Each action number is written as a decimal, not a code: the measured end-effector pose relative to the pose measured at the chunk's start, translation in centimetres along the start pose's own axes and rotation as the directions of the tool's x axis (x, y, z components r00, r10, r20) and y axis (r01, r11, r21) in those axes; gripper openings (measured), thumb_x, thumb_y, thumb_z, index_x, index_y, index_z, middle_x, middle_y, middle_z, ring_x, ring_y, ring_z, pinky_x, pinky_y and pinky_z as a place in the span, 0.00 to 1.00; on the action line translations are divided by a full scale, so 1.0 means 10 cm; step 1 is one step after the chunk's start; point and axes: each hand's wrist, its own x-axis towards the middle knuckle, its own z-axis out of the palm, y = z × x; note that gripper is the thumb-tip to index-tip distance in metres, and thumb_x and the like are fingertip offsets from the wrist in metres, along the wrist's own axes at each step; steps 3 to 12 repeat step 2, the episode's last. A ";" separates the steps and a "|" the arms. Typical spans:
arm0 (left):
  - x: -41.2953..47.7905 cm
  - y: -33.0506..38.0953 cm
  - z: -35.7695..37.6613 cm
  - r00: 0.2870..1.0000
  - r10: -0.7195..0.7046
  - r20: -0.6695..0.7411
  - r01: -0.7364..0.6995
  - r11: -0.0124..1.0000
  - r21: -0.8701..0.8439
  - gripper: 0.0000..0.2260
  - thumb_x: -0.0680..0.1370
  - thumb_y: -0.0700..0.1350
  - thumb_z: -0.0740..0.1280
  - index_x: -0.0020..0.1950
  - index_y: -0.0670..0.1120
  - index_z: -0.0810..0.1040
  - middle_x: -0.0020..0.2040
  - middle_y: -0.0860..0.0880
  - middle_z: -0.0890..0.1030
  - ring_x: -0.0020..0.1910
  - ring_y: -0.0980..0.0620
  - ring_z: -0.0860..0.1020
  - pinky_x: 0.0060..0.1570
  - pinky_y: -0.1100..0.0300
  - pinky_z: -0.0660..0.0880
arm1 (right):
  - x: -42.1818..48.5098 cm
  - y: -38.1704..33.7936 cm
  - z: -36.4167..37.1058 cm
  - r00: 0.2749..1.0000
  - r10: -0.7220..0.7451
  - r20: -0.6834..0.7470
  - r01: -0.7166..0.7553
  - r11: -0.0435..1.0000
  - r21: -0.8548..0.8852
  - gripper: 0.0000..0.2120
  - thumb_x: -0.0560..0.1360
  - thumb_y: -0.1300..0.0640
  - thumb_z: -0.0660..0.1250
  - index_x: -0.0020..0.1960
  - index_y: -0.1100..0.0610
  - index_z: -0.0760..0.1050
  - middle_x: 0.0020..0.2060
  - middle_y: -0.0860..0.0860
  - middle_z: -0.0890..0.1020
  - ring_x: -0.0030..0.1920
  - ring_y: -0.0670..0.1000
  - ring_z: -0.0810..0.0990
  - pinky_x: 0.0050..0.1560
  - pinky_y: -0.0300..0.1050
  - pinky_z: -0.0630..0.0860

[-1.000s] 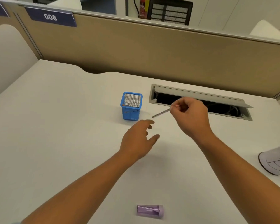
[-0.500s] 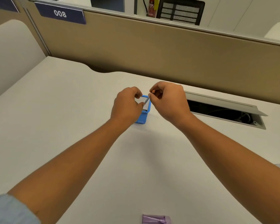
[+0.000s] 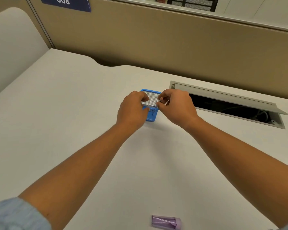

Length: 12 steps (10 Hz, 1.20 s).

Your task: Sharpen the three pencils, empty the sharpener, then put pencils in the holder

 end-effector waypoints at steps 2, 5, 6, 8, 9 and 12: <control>-0.04 0.01 0.03 1.000 0.028 -0.005 -0.028 0.999 0.019 0.21 0.72 0.41 0.75 0.62 0.51 0.74 0.62 0.49 0.77 0.55 0.47 0.79 0.47 0.57 0.79 | -0.10 0.03 0.01 0.999 0.006 0.033 -0.007 1.000 0.023 0.12 0.72 0.52 0.74 0.54 0.51 0.81 0.42 0.46 0.83 0.41 0.47 0.80 0.41 0.40 0.78; -0.04 0.01 0.03 1.000 0.028 -0.005 -0.028 0.999 0.019 0.21 0.72 0.41 0.75 0.62 0.51 0.74 0.62 0.49 0.77 0.55 0.47 0.79 0.47 0.57 0.79 | -0.10 0.03 0.01 0.999 0.006 0.033 -0.007 1.000 0.023 0.12 0.72 0.52 0.74 0.54 0.51 0.81 0.42 0.46 0.83 0.41 0.47 0.80 0.41 0.40 0.78; -0.04 0.01 0.03 1.000 0.028 -0.005 -0.028 0.999 0.019 0.21 0.72 0.41 0.75 0.62 0.51 0.74 0.62 0.49 0.77 0.55 0.47 0.79 0.47 0.57 0.79 | -0.10 0.03 0.01 0.999 0.006 0.033 -0.007 1.000 0.023 0.12 0.72 0.52 0.74 0.54 0.51 0.81 0.42 0.46 0.83 0.41 0.47 0.80 0.41 0.40 0.78; -0.04 0.01 0.03 1.000 0.028 -0.005 -0.028 0.999 0.019 0.21 0.72 0.41 0.75 0.62 0.51 0.74 0.62 0.49 0.77 0.55 0.47 0.79 0.47 0.57 0.79 | -0.10 0.03 0.01 0.999 0.006 0.033 -0.007 1.000 0.023 0.12 0.72 0.52 0.74 0.54 0.51 0.81 0.42 0.46 0.83 0.41 0.47 0.80 0.41 0.40 0.78; -0.04 0.01 0.03 1.000 0.028 -0.005 -0.028 0.999 0.019 0.21 0.72 0.41 0.75 0.62 0.51 0.74 0.62 0.49 0.77 0.55 0.47 0.79 0.47 0.57 0.79 | -0.10 0.03 0.01 0.999 0.006 0.033 -0.007 1.000 0.023 0.12 0.72 0.52 0.74 0.54 0.51 0.81 0.42 0.46 0.83 0.41 0.47 0.80 0.41 0.40 0.78; -0.04 0.01 0.03 1.000 0.028 -0.005 -0.028 0.999 0.019 0.21 0.72 0.41 0.75 0.62 0.51 0.74 0.62 0.49 0.77 0.55 0.47 0.79 0.47 0.57 0.79 | -0.10 0.03 0.01 0.999 0.006 0.033 -0.007 1.000 0.023 0.12 0.72 0.52 0.74 0.54 0.51 0.81 0.42 0.46 0.83 0.41 0.47 0.80 0.41 0.40 0.78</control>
